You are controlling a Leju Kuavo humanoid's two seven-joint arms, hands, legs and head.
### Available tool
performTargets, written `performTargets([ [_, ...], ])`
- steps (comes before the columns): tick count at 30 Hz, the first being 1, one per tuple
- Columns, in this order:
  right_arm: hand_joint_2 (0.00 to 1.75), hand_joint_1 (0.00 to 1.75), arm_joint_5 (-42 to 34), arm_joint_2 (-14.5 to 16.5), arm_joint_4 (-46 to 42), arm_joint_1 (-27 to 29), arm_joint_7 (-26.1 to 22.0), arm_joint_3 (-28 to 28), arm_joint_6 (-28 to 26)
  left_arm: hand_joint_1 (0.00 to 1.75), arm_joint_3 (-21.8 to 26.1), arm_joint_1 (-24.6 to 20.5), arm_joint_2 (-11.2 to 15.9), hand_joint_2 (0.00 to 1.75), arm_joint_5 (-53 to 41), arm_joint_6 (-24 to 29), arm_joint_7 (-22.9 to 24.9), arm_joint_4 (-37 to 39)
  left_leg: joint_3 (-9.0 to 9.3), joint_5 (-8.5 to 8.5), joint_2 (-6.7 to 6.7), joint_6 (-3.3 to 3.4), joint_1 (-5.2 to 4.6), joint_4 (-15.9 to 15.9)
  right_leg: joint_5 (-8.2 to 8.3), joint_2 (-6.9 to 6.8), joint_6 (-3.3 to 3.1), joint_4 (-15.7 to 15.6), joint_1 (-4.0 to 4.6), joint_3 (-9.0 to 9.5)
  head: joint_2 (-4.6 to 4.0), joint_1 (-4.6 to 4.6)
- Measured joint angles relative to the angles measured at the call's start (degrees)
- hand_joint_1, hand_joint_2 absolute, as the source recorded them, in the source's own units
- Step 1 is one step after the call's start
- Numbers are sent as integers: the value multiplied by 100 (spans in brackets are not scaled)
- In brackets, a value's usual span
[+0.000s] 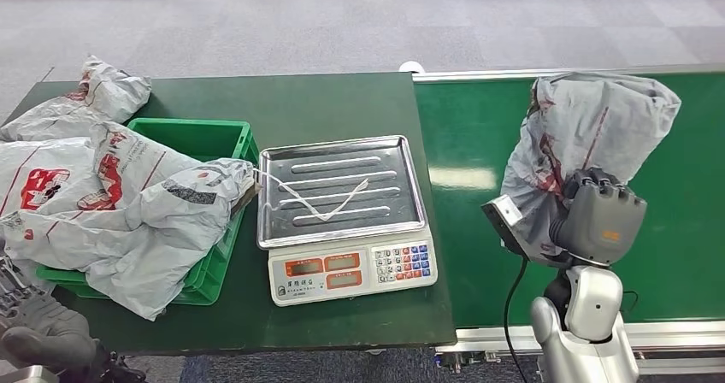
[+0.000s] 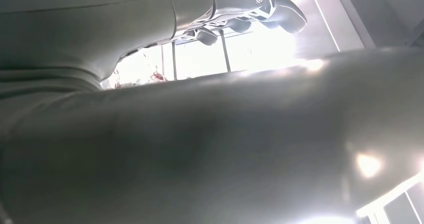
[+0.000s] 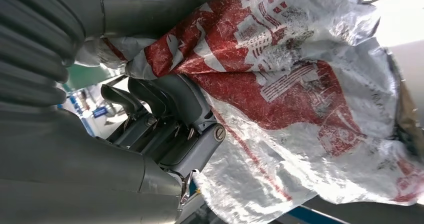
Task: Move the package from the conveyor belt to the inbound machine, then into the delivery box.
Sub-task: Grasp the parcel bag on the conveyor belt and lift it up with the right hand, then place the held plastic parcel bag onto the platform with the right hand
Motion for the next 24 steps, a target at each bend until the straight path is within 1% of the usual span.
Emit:
performTargets([
  [2, 175, 175, -243, -18, 30, -300, -147, 167, 129, 0, -1, -20, -1, 0, 30, 2, -20, 27, -19, 0, 6, 0, 0, -1, 1, 5, 0, 1, -1, 0, 0, 0],
  [5, 175, 175, -1060, 25, 318, -939, -772, 589, 561, 0, -5, -99, -10, 0, 89, -47, -28, 78, -21, 2, 19, -2, 0, -2, 5, 19, -4, 3, 0, -1, 0, 0],
  [7, 175, 175, -1608, 185, 759, -1505, -1186, 1067, 791, 0, -19, -218, -34, 0, 100, -125, -24, 144, -1, 11, 33, -10, 1, -1, 17, 33, -12, 5, 2, -12, 0, 0],
  [8, 175, 175, -1761, 277, 991, -1776, -1289, 1325, 826, 0, -30, -282, -51, 0, 98, -156, -21, 181, 10, 18, 38, -14, 2, -1, 23, 39, -16, 6, 4, -18, 0, -2],
  [10, 175, 175, -1876, 442, 1363, -2177, -1337, 1787, 803, 0, -56, -368, -81, 0, 92, -187, -17, 245, 22, 28, 28, -18, 5, 0, 28, 30, -19, 7, 8, -23, 0, -2],
  [12, 175, 175, -1947, 531, 1599, -2420, -1320, 2096, 789, 0, -77, -395, -98, 0, 90, -205, -15, 289, 16, 31, 4, -18, 7, 0, 24, 7, -21, 7, 12, -21, 0, -1],
  [15, 175, 175, -2101, 580, 1803, -2623, -1383, 2355, 804, 0, -93, -404, -104, 0, 96, -220, -15, 337, 2, 31, -7, -18, 8, -1, 22, -3, -21, 8, 11, -24, 0, 1],
  [17, 175, 175, -2251, 656, 1943, -2772, -1592, 2499, 814, 0, -95, -439, -105, 0, 128, -231, -16, 368, -7, 30, 1, -17, 8, -1, 23, 4, -20, 8, 7, -33, 0, 1],
  [19, 175, 175, -2493, 828, 2164, -3002, -1867, 2692, 841, 0, -97, -520, -105, 0, 176, -245, -17, 411, -8, 30, 11, -17, 7, -1, 25, 14, -20, 8, 6, -39, 0, 0],
  [21, 175, 175, -2976, 1068, 2436, -3232, -2159, 2907, 1001, 0, -106, -616, -105, 0, 202, -278, -17, 461, -4, 31, 14, -18, 7, -1, 25, 18, -21, 7, 9, -40, 0, -1],
  [24, 175, 175, -4026, 1422, 2864, -3429, -2545, 3145, 1441, 0, -123, -735, -105, 0, 207, -313, -19, 552, -2, 35, 8, -23, 12, -1, 25, 13, -22, 8, 16, -38, 0, -1],
])
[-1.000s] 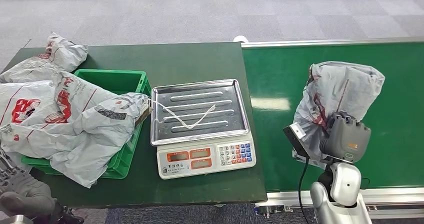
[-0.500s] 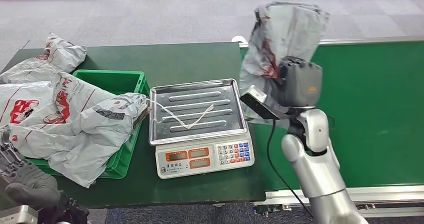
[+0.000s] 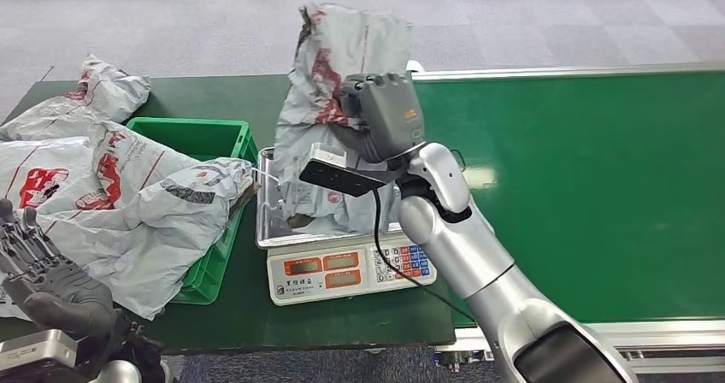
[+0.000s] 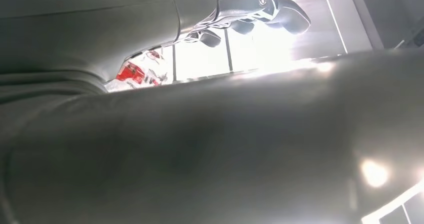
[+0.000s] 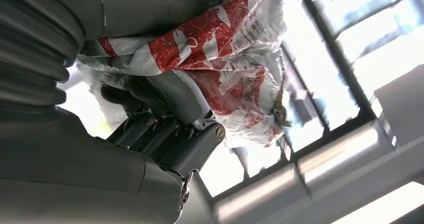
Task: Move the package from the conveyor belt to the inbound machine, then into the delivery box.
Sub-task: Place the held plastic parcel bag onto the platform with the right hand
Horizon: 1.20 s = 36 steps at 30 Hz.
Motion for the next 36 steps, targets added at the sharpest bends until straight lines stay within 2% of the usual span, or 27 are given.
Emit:
performTargets([
  [3, 175, 175, -766, 285, 464, -33, -7, 141, 445, 0, -6, -65, 0, 0, -1, 43, 9, 72, 0, 0, 0, -2, 4, 0, 0, 1, -1, 0, 5, 2, 0, 0],
  [9, 175, 175, -1386, 552, 1342, 128, 661, 265, 1149, 0, -2, 16, 0, 0, -195, 133, 287, 21, -3, 0, -4, -1, 4, 0, -1, -4, 0, -2, 4, 1, 0, 1],
  [12, 175, 175, -1312, 555, 1593, 270, 1061, 264, 1031, 0, -2, 40, -1, 0, -286, 133, 431, 2, -5, -1, -5, -1, 3, 0, -1, -4, 0, -3, 2, -1, 0, 1],
  [16, 175, 175, -789, 498, 1706, 464, 1664, 257, 626, 0, -2, 66, -8, 0, -402, 127, 563, -48, -5, -1, -5, -1, 3, 1, 0, -3, 0, -4, 2, -3, 0, 1],
  [20, 175, 0, -166, 419, 1701, 632, 2215, 198, 374, 0, -2, 69, -40, 0, -559, 87, 691, -105, -4, -1, -5, -1, 3, 1, 0, -2, 0, -4, 3, -4, 0, -1],
  [24, 175, 0, 575, 340, 1538, 816, 2688, 55, 108, 0, -2, 65, -101, 0, -742, 85, 799, -124, -4, -1, -3, -1, 3, 1, 0, 0, -1, -4, 4, -4, 0, 0],
  [28, 175, 0, 1021, 278, 992, 1148, 2719, -128, -67, 0, 0, 78, -170, 0, -852, 129, 813, -150, -5, -1, -4, -1, 3, 1, 0, -1, -1, -3, 4, -4, 0, 1],
  [33, 175, 0, 1623, 215, -500, 1855, 2006, -377, -780, 0, 17, 150, -256, 0, -859, 356, 586, -251, -9, -7, -5, -2, 3, 1, -2, -1, 0, -4, 3, -9, 0, 0],
  [36, 175, 0, 1686, 192, -1562, 2316, 1353, -507, -1421, 0, 34, 151, -296, 0, -1102, 571, 499, -293, -10, -10, -8, -2, 3, 1, -6, -9, 0, -6, 3, -8, 0, 1],
])
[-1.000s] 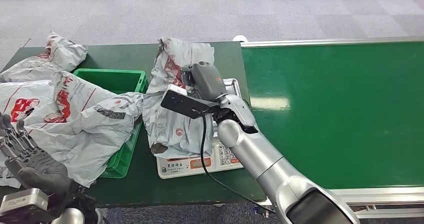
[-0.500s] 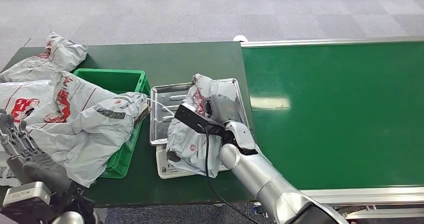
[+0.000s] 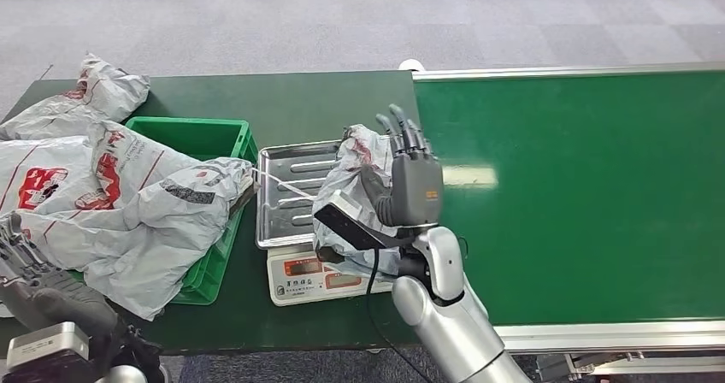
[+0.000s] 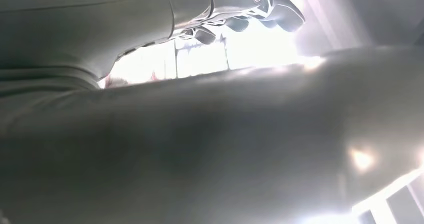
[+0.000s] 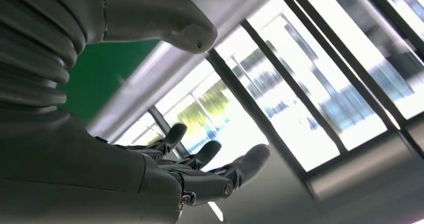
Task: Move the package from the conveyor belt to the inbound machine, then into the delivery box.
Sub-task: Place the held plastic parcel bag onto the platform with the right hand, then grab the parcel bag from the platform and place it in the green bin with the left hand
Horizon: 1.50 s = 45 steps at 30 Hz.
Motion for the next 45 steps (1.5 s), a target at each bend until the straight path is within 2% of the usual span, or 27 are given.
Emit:
performTargets([
  [3, 175, 0, -265, 0, -1100, 539, -1044, -119, -612, 0, 8, -71, -9, 0, -331, 146, 61, -7, 1, -3, -2, 2, 0, 0, -2, -3, 0, -1, 0, 2, 0, -1],
  [5, 175, 0, -506, 38, -1788, 874, -1734, -229, -752, 0, 8, -164, 6, 0, -470, 172, 132, -3, 1, -5, -1, 3, 0, 0, -3, -3, -1, -1, 0, 3, 0, -1],
  [7, 175, 0, -715, 103, -2274, 1120, -2224, -334, -776, 0, 7, -249, 32, 0, -579, 175, 189, 2, 4, -5, 3, 3, 0, 0, -2, -2, -1, -1, 0, 3, 0, -1],
  [11, 0, 0, -884, 335, -3520, 1404, -3293, -618, -788, 0, -83, -523, 270, 0, -1544, 2, 685, 98, 4, 2, -3, 2, -1, 1, 0, -9, -1, 0, -1, 3, 0, -2],
  [15, 175, 0, -549, 384, -4947, 1434, -3394, -862, -784, 0, -337, -906, 679, 0, -2484, -521, 1458, 306, 19, 1, -1, 0, -1, 1, 0, -8, -2, 0, -1, 19, 0, 5],
  [19, 175, 0, -449, 403, -5670, 1465, -3333, -1265, -741, 0, -732, -1425, 1155, 0, -2818, -1613, 1948, 745, 25, 6, 0, 2, -2, 2, 4, -7, -1, -2, -2, 20, 0, 5],
  [21, 175, 0, -472, 410, -5831, 1459, -3349, -1453, -734, 0, -1005, -1769, 1376, 0, -2840, -2256, 2037, 1112, 25, 11, 1, 5, -3, 2, 10, -6, -3, -1, -3, 24, 0, 5],
  [23, 175, 0, -501, 419, -5952, 1456, -3362, -1591, -732, 0, -1239, -2033, 1546, 0, -2844, -2593, 2074, 1431, 26, 14, 18, 5, -3, 2, 19, 7, -9, 1, -3, 21, 0, 7],
  [28, 175, 0, -523, 428, -6120, 1459, -3365, -1768, -730, 0, -1495, -2367, 1745, 0, -2846, -2656, 2084, 1846, 26, 14, 34, 5, -2, 2, 25, 22, -11, 1, -2, 14, 0, 6],
  [36, 175, 0, -547, 433, -6210, 1463, -3361, -1858, -730, 0, -1623, -2512, 1845, 0, -2846, -2678, 2082, 2065, 24, 13, 34, 5, -2, 2, 24, 22, -11, 1, -2, 12, 0, 6],
  [38, 175, 0, -515, 433, -6234, 1473, -3328, -1863, -732, 0, -1661, -2589, 1854, 0, -2858, -2892, 2032, 2150, 25, 14, 31, 6, -3, 2, 24, 19, -11, 0, -2, 12, 0, 6],
  [40, 175, 0, -407, 439, -6301, 1491, -3242, -1866, -732, 0, -1742, -2794, 1857, 0, -2867, -3351, 1907, 2395, 24, 18, 23, 7, -3, 3, 24, 11, -11, -2, -2, 11, 0, 8],
  [43, 175, 0, -704, 443, -6367, 1503, -3266, -1889, -736, 0, -1972, -3439, 1825, 0, -2734, -3861, 1806, 3144, 10, 31, 15, 5, -3, 7, 35, 7, -10, -1, -2, 4, 0, 6],
  [45, 175, 0, -931, 442, -6385, 1507, -3324, -1910, -741, 0, -2195, -3990, 1778, 87, -2660, -3944, 1785, 3787, 3, 38, 16, 6, -3, 9, 44, 9, -7, 0, -2, 1, 0, 7],
])
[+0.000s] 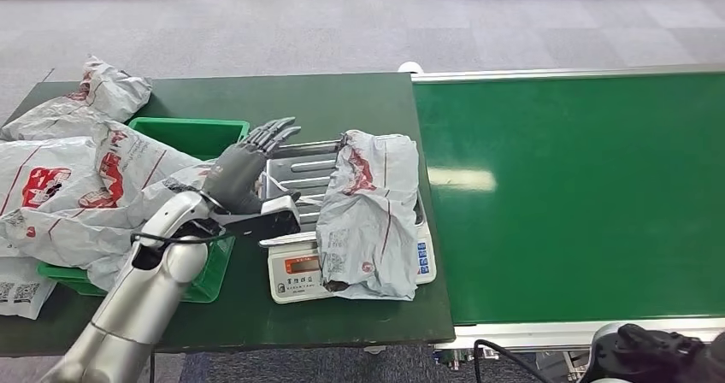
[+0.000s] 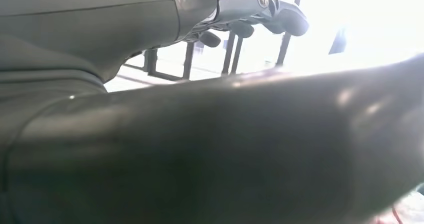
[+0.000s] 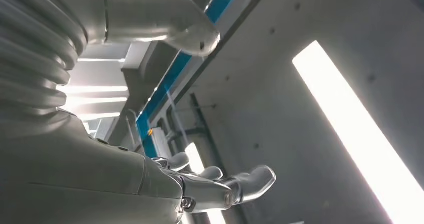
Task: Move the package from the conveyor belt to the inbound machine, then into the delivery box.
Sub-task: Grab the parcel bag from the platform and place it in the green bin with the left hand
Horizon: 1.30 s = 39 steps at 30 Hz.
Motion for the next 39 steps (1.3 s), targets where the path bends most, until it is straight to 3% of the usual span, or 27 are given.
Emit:
performTargets([
  [2, 175, 0, -16, 1, -5, 1, -16, -8, 3, 0, -231, -423, -82, 175, 9, 7, -41, 578, 2, 1, 7, -1, -1, 0, 5, 5, 2, 0, -1, -1, 0, -1],
  [10, 175, 0, -67, 4, 31, -5, -30, -8, 5, 0, -1115, -1326, -694, 175, 140, -414, -211, 2253, -7, 1, -5, 0, -3, 3, 7, 3, 4, 0, -3, -4, 0, 0],
  [18, 175, 0, -97, 4, 239, -40, -98, 45, -3, 0, -1663, -1906, -1358, 175, 240, -641, -175, 3076, -17, -2, -10, 3, -7, 3, 6, -1, 5, 0, -8, -10, 0, -1],
  [29, 175, 0, -90, 4, 391, -60, -123, 69, -3, 0, -1842, -2151, -1663, 175, 294, -676, -149, 3461, -18, -1, -11, 3, -6, 2, 6, -3, 5, 2, -7, -11, 0, -1],
  [39, 175, 0, -189, 4, 672, -101, -124, 91, -3, 0, -2008, -2251, -2206, 175, 615, -921, -129, 3851, -23, -2, -20, 6, -8, 3, 5, -13, 7, 0, -13, -9, 0, 0],
])
